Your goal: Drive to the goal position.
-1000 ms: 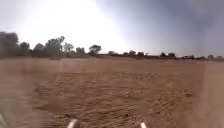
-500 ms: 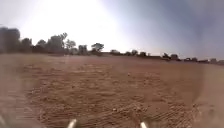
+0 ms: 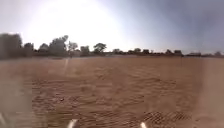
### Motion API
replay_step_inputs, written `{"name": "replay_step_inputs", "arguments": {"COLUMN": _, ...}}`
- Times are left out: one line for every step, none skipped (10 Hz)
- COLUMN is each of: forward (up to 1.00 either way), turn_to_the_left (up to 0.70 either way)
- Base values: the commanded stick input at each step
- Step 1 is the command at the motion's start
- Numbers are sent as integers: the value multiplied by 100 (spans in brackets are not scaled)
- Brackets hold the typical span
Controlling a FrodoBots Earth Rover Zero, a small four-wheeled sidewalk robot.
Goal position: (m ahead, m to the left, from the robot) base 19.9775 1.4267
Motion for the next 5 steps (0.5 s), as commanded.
{"name": "replay_step_inputs", "arguments": {"forward": 100, "turn_to_the_left": 0}}
{"name": "replay_step_inputs", "arguments": {"forward": 100, "turn_to_the_left": 0}}
{"name": "replay_step_inputs", "arguments": {"forward": 100, "turn_to_the_left": 0}}
{"name": "replay_step_inputs", "arguments": {"forward": 100, "turn_to_the_left": 0}}
{"name": "replay_step_inputs", "arguments": {"forward": 100, "turn_to_the_left": 0}}
